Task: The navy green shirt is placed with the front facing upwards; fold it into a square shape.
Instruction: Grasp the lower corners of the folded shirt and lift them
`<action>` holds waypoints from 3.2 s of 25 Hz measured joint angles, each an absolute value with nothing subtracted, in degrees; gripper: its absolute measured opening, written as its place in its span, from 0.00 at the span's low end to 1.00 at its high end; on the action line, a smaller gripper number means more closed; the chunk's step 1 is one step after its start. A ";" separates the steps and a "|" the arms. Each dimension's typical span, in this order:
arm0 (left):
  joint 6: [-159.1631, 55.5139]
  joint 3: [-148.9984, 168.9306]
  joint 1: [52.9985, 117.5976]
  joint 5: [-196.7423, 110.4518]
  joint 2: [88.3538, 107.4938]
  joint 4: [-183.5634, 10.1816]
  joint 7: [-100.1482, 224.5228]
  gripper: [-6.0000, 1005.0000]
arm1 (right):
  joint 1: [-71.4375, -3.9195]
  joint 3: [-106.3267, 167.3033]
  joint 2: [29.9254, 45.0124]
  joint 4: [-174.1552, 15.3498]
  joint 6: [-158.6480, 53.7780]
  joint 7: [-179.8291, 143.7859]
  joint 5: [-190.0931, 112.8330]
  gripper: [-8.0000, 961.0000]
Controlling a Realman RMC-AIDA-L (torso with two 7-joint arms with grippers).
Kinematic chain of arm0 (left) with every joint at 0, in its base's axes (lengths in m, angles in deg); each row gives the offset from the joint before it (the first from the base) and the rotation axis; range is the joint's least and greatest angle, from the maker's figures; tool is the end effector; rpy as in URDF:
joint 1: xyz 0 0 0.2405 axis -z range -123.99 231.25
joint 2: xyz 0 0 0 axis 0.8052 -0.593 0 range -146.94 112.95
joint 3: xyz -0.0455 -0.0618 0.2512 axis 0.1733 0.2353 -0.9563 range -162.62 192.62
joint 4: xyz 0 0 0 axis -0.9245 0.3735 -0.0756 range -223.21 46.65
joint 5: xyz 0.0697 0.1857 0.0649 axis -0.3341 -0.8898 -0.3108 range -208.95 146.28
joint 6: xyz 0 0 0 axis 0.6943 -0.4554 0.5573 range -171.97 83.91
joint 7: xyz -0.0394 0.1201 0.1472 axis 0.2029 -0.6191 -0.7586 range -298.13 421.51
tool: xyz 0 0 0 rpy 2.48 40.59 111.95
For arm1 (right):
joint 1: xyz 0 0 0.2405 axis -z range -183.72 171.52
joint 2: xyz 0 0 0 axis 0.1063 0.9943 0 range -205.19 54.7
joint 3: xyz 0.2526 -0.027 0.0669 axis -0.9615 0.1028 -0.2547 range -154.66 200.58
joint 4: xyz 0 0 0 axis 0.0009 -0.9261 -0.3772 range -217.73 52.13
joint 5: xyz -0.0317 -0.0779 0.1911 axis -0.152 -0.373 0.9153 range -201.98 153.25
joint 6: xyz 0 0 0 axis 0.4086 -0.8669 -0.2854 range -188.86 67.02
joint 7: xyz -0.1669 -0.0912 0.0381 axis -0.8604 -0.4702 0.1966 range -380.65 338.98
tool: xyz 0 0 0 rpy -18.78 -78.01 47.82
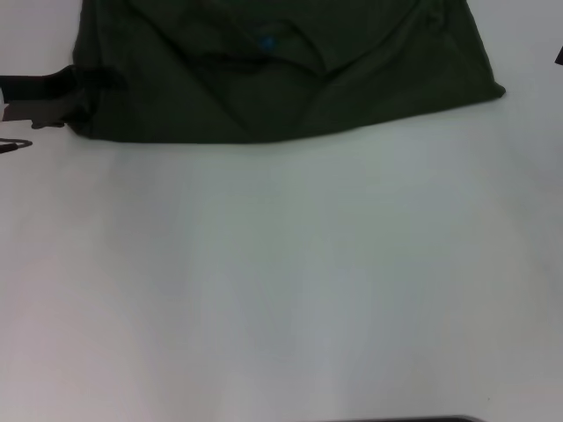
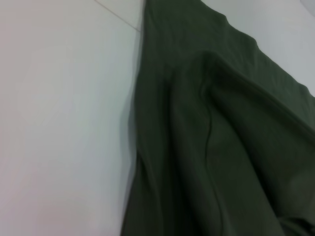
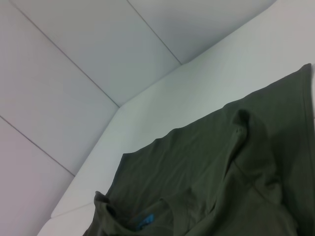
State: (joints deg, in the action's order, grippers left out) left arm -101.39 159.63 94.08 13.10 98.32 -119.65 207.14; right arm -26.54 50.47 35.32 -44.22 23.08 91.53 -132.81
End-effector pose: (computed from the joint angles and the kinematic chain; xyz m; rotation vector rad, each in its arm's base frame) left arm -0.3175 0.4416 -0.0251 -1.8042 -1.8401 -0.4446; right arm 0.3489 0.3501 0.0718 -2.0093 1.4399 0.8905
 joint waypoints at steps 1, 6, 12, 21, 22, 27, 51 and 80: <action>-101.29 159.35 94.09 13.09 98.35 -119.64 207.15 0.93 | -26.53 50.47 35.33 -44.22 23.08 91.53 -132.81 0.64; -101.59 157.73 94.29 13.06 98.58 -119.57 207.40 0.93 | -26.50 50.47 35.32 -44.22 23.36 91.57 -132.81 0.64; -101.84 157.04 94.67 13.17 98.73 -119.46 207.62 0.93 | -26.53 50.47 35.32 -44.22 23.54 91.67 -132.72 0.64; -102.90 156.27 95.13 12.90 98.54 -119.01 209.33 0.93 | -26.46 50.47 35.32 -44.21 23.84 91.82 -132.46 0.64; -103.45 155.75 95.33 12.89 98.29 -119.02 209.96 0.92 | -26.47 50.45 35.33 -44.22 23.86 91.82 -132.46 0.64; -104.66 153.90 96.09 12.80 97.42 -119.40 211.64 0.87 | -26.53 50.38 35.32 -44.22 24.16 91.89 -132.46 0.63; -106.93 153.95 95.94 11.45 96.59 -120.89 212.93 0.02 | -28.46 51.11 32.73 -43.62 24.79 99.34 -139.43 0.63; -114.37 153.38 95.67 10.87 95.72 -125.58 212.46 0.02 | -50.05 61.52 31.06 -42.19 13.21 119.03 -170.30 0.62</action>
State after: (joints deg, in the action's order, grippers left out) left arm -114.37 153.38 95.67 10.87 95.72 -125.58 212.46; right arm -50.05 61.52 31.06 -42.19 13.21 119.03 -170.30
